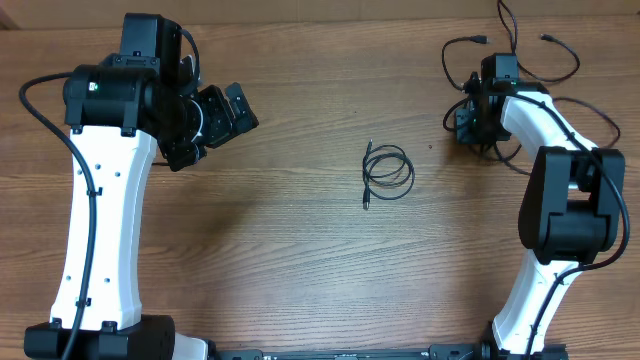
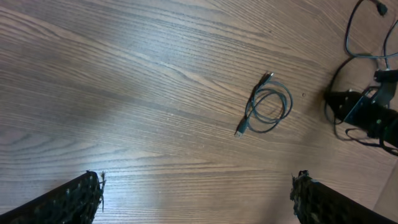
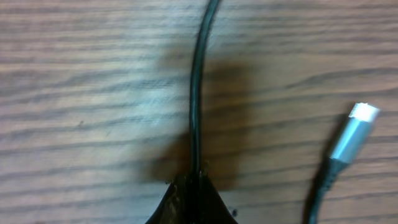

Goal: Untangle cables

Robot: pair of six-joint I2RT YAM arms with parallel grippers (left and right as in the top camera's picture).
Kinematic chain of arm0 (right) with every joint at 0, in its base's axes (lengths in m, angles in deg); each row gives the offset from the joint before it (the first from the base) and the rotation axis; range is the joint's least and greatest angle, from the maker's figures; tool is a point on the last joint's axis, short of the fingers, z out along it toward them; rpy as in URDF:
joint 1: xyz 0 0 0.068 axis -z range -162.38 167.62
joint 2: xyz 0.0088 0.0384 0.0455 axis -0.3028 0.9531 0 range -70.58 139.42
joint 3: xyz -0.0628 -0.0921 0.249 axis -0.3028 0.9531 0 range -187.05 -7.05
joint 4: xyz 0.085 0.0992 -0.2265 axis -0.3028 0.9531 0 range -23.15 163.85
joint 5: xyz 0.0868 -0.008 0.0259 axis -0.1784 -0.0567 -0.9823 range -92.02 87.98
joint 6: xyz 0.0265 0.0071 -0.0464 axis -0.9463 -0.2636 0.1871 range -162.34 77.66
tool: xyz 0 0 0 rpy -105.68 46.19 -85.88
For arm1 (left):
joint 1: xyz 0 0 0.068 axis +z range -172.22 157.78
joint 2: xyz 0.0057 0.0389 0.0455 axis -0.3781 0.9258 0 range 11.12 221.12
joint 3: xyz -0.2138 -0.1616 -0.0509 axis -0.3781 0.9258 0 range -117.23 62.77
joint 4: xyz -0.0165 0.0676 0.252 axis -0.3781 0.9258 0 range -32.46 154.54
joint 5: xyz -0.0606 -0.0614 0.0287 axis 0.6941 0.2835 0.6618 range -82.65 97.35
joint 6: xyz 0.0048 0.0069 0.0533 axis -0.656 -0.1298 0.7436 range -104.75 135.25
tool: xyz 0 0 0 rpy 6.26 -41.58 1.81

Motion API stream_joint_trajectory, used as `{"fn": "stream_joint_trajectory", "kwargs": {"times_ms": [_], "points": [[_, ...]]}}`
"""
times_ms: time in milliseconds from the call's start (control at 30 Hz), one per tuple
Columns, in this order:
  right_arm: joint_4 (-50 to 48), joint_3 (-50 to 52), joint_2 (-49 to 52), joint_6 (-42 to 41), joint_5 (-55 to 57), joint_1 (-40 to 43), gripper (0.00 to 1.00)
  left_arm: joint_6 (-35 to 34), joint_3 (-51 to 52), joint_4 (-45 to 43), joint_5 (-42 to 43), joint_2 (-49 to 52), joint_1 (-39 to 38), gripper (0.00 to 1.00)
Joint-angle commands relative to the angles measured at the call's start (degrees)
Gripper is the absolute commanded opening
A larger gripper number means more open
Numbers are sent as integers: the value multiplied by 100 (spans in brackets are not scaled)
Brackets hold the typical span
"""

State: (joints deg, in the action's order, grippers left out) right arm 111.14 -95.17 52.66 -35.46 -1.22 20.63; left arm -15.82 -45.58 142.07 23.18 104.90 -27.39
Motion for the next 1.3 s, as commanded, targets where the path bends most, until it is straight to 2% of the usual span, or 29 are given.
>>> {"fn": "stream_joint_trajectory", "kwargs": {"times_ms": [0, 167, 500, 567, 633, 667, 733, 800, 833, 867, 1100, 1167, 1267], "points": [[306, -52, -46, 595, -741, 15, 4, 153, -2, -57, 11, -13, -22, 100], [555, -52, -72, 1019, -1329, 15, 4, 153, -2, -63, 11, -13, -22, 100], [603, -52, -400, 1445, -1572, 0, 6, 153, -2, -70, 9, -13, -22, 100], [575, -52, -472, 1425, -1569, 0, 19, 153, -2, -81, 9, -13, -22, 100], [568, -52, -570, 1390, -1569, 0, 29, 153, -2, -81, 9, -13, -22, 100], [555, -52, -614, 1360, -1569, 0, 37, 153, -2, -81, 9, -13, -22, 100], [505, -52, -752, 1165, -1541, 7, 62, 153, -2, -81, 11, -13, -22, 100], [487, -52, -920, 1113, -1495, 9, 68, 153, -2, -81, 9, -13, -22, 100], [476, -52, -1012, 1106, -1443, 9, 79, 153, -2, -81, 11, -13, -22, 100], [442, -52, -1093, 1025, -1357, 13, 100, 153, -2, -81, 9, -13, -22, 100], [105, -52, -1631, -1064, 1126, 326, 100, 155, -2, -72, 11, -13, -22, 100], [232, -35, -1626, -1537, 1482, 584, 100, 155, -2, -72, 11, -13, -22, 100], [291, 142, -1596, -2159, 1368, 1156, 100, 155, -2, -44, 11, -13, -22, 100]]}}
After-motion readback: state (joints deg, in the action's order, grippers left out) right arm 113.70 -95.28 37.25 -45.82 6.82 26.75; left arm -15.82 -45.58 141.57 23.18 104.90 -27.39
